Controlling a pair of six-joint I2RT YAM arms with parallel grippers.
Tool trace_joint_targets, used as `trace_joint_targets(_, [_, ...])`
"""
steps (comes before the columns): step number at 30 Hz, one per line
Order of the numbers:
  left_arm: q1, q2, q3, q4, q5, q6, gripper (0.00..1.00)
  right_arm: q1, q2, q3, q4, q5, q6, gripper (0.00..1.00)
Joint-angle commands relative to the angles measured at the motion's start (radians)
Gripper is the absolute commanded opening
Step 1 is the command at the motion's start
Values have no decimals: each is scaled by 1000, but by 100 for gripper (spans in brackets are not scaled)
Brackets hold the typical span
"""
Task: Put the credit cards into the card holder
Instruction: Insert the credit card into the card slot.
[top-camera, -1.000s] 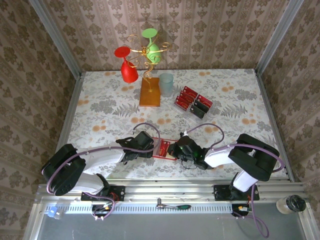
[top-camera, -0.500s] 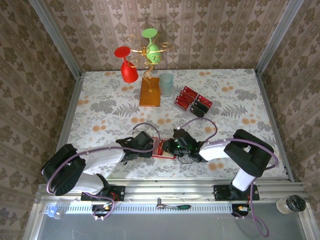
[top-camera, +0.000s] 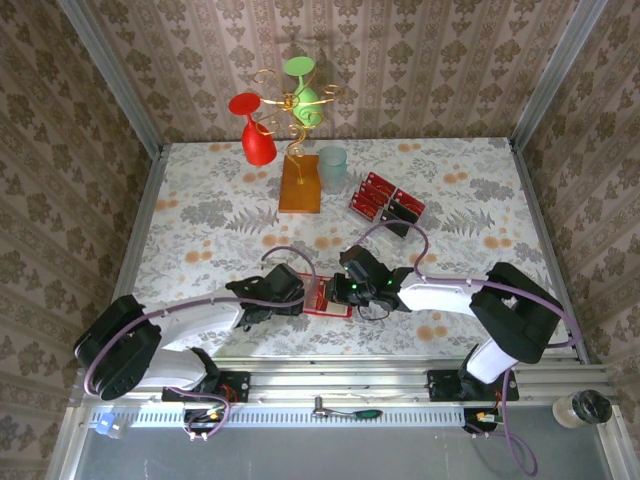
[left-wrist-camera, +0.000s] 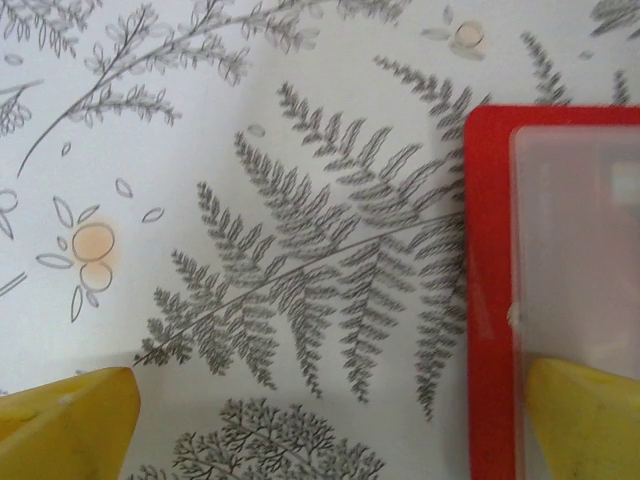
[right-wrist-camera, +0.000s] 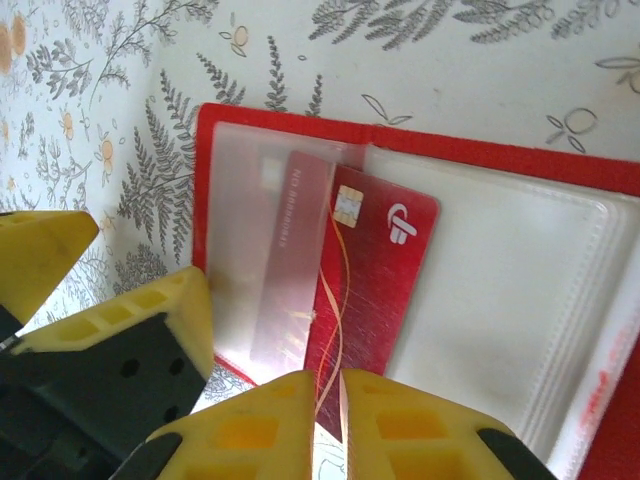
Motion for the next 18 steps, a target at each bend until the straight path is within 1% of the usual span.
trace_joint_targets(1, [13, -20, -30, -23, -4, -19, 100, -5, 38, 47, -61, 2, -40, 13])
trace_joint_targets(11, [16, -37, -61, -7, -2, -31, 100, -5, 131, 110, -95, 0, -49, 11])
trace_joint_targets(18, [18, -37, -68, 3, 1, -35, 100, 3, 218, 177, -106, -26, -54, 10])
